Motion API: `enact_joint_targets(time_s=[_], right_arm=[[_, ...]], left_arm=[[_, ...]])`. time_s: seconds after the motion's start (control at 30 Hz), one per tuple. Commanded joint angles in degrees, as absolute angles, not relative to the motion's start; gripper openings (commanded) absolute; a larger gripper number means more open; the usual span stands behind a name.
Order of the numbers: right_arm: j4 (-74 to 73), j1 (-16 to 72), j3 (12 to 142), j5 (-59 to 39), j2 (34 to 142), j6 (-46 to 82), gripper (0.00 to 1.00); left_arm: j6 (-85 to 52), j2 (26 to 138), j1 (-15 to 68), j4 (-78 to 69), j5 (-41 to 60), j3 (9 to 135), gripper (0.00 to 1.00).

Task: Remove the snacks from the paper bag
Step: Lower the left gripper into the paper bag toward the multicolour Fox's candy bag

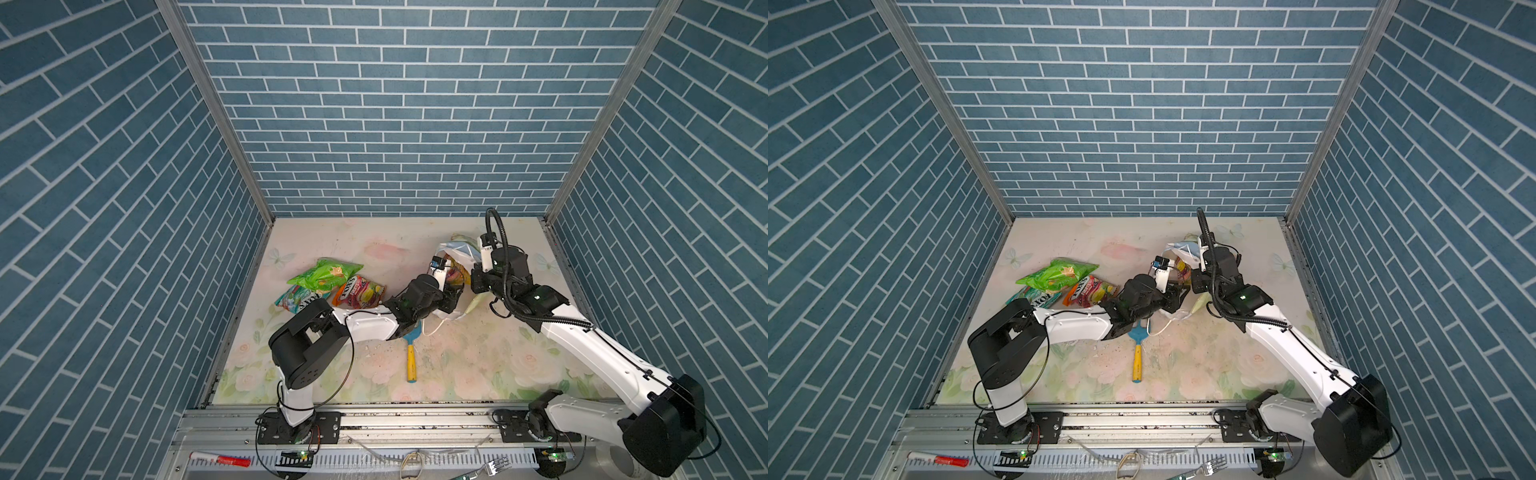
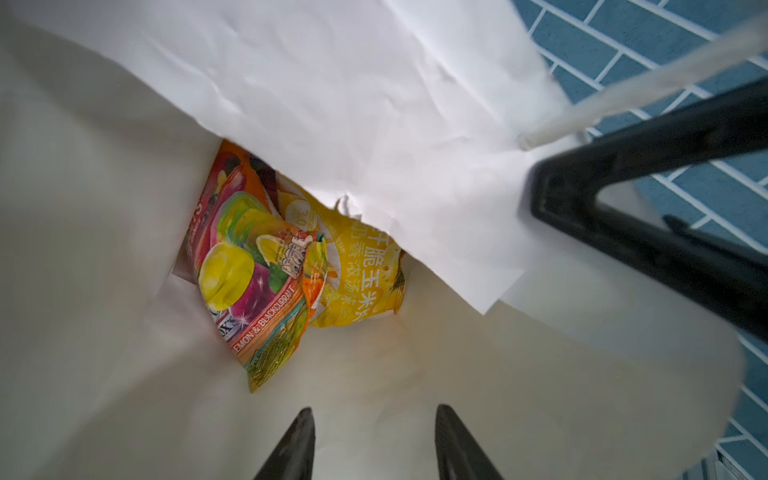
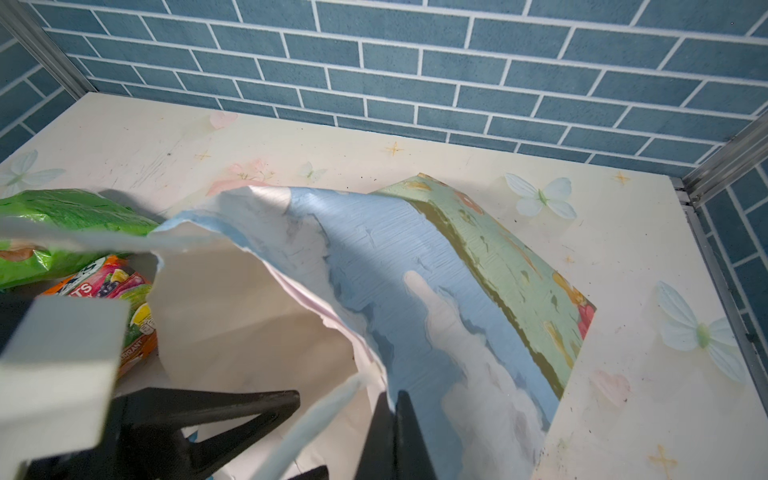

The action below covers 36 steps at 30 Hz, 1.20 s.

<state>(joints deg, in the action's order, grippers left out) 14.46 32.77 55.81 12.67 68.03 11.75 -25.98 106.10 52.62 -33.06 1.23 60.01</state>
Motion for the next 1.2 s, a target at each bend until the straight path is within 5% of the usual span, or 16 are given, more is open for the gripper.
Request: enact_joint_targets(time_s=[0.0,0.43,0.77,0.97,1.17], right_arm=[[14.3,32.7,58.0,12.4,68.3,13.3,0.00],[15.3,32.7,60.2,11.2,68.4,14.3,0.00],[16.6,32.7,62.2,11.0,69.4,14.9,0.00],[16.8,32.7,63.2,11.6,69.7,15.3,0.00],[16.5,32.7,63.3,12.4,70.2,15.6,0.00]], left_arm=[[-23.8,108.3,52.4,-32.6,1.8,61.5,0.48],[-20.9,110.7,52.5,-32.2,2.6,63.3,0.51],[-15.5,112.4,52.0,-30.2,-0.6,66.9,0.88],[-12.9,114.4,51.8,-30.7,-0.4,68.6,0.99],[-13.1,116.7,50.8,-31.9,0.4,70.6,1.00]])
